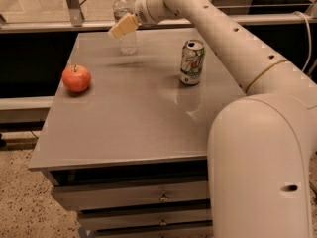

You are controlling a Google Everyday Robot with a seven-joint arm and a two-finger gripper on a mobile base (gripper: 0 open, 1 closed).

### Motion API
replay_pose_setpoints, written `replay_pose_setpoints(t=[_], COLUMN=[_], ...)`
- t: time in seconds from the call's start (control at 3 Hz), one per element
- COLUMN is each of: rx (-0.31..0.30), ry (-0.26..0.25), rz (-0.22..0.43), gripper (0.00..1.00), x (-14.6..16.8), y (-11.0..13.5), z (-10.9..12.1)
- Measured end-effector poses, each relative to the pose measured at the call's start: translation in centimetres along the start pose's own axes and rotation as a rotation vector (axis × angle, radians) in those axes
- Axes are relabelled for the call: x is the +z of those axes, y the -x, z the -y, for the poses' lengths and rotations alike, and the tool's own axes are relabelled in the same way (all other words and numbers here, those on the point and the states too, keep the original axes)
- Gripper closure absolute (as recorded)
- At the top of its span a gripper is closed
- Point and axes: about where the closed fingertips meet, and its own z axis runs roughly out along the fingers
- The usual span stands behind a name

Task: Knock water bottle over

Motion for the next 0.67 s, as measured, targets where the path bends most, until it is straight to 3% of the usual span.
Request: replay_pose_setpoints(t=[0.33,0.67], rx=[0.029,0.045], ry=[0.036,0.04], rz=[0.04,0.054], gripper=[0.16,0.39], x=[1.97,1.86], y=[0.49,0.12], z=[-0.82,-0.82])
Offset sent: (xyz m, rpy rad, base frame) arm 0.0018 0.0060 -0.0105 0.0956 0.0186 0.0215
